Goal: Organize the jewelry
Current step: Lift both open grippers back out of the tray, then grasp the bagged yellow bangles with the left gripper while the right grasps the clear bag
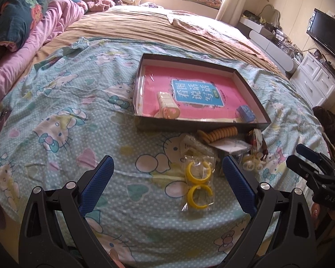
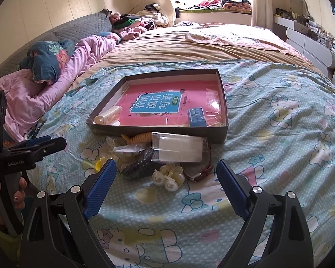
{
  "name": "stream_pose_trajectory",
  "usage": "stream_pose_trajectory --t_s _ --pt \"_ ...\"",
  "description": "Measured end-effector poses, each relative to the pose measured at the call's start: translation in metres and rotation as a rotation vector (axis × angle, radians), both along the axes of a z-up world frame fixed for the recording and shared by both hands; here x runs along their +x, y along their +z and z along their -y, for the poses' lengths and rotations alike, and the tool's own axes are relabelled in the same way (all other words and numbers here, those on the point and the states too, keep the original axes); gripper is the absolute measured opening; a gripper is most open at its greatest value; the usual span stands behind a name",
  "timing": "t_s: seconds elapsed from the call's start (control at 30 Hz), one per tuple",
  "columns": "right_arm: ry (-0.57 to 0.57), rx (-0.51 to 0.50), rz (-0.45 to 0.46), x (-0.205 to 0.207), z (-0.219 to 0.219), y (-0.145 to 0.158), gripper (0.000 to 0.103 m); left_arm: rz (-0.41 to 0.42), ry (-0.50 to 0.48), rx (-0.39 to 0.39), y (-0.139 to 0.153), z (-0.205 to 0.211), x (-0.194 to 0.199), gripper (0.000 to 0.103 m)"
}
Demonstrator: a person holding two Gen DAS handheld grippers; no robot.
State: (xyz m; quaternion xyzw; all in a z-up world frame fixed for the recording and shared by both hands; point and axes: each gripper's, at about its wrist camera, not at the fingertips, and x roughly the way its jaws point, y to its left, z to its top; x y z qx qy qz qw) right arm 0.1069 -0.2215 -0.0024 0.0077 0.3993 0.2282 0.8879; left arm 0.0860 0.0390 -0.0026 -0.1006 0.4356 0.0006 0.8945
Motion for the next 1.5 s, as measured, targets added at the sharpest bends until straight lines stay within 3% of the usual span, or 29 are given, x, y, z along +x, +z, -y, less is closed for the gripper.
stream_pose_trajectory --t_s 0.37,0.43,0.6,0.87,1.03,1.17,1.3,1.5 --pt "0.002 -0.022 -0.026 0.003 -0.004 -0.018 0.09 -0.081 -0.079 0.008 -0.032 0.021 -0.012 0.091" --pt "-0.001 -0.027 -0.031 0.005 -0.004 -0.021 0.09 -0.093 -0.095 0.005 -0.037 0.025 -0.012 0.087" --pt "-0.005 -0.046 -0.029 0.01 -0.005 -0.027 0.09 -0.128 -0.134 -0.012 -0.049 0.036 -0.01 0.063" --pt "-0.003 -0.069 -0.02 0.02 -0.01 -0.035 0.09 -0.145 -0.149 0.005 -0.062 0.05 0.001 0.059" --pt "0.013 -0.101 0.004 0.027 -0.02 -0.039 0.09 -0.142 -0.137 0.012 -0.066 0.048 0.006 0.037" --pt "0.02 -0.128 0.022 0.034 -0.028 -0.044 0.089 -0.138 -0.142 0.01 -0.064 0.047 0.006 0.032" --pt "0.023 -0.157 0.033 0.044 -0.034 -0.048 0.083 -0.134 -0.144 0.006 -0.062 0.045 0.005 0.031" --pt "0.031 -0.156 0.025 0.051 -0.035 -0.052 0.059 -0.117 -0.142 -0.003 -0.054 0.043 0.001 0.03"
